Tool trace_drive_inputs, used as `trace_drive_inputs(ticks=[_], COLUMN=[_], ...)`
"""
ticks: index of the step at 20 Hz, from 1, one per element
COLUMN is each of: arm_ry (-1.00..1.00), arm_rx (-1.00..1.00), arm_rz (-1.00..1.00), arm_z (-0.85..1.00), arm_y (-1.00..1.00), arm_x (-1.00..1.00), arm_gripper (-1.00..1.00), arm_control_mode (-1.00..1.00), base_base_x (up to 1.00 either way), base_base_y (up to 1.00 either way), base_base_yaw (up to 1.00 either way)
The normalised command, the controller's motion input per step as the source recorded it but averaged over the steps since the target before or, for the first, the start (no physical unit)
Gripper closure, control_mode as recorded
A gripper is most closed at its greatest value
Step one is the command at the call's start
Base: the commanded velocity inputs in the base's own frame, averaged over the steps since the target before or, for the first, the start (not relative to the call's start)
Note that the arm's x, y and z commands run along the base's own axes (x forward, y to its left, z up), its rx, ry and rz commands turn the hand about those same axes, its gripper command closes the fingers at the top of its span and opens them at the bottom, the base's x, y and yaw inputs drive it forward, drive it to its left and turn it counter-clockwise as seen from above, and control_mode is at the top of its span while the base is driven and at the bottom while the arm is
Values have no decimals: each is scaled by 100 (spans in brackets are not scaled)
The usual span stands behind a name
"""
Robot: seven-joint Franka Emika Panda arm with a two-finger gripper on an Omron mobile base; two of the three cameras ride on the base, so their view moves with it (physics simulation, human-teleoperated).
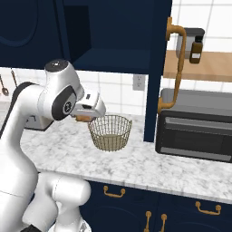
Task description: Open the cabinet, pick up the bread from the cabinet and place it in the basket. Then move the basket to the dining counter.
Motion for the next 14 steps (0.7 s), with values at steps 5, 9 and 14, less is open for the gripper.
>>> trace_drive_inputs(ticks=[5,9,14], arm_ry=[11,26,9], arm_rx=[-1,0,13], arm_rz=[-1,-6,-7], arm_z=[-92,-84,-17], arm_y=[-9,-17,-8], arm_x=[64,99,79], arm_gripper=[100,100,100], arm_control_mode=[-100,-100,-100], base_base_x=[0,0,0], base_base_y=[0,0,0], base_base_yaw=[0,0,0])
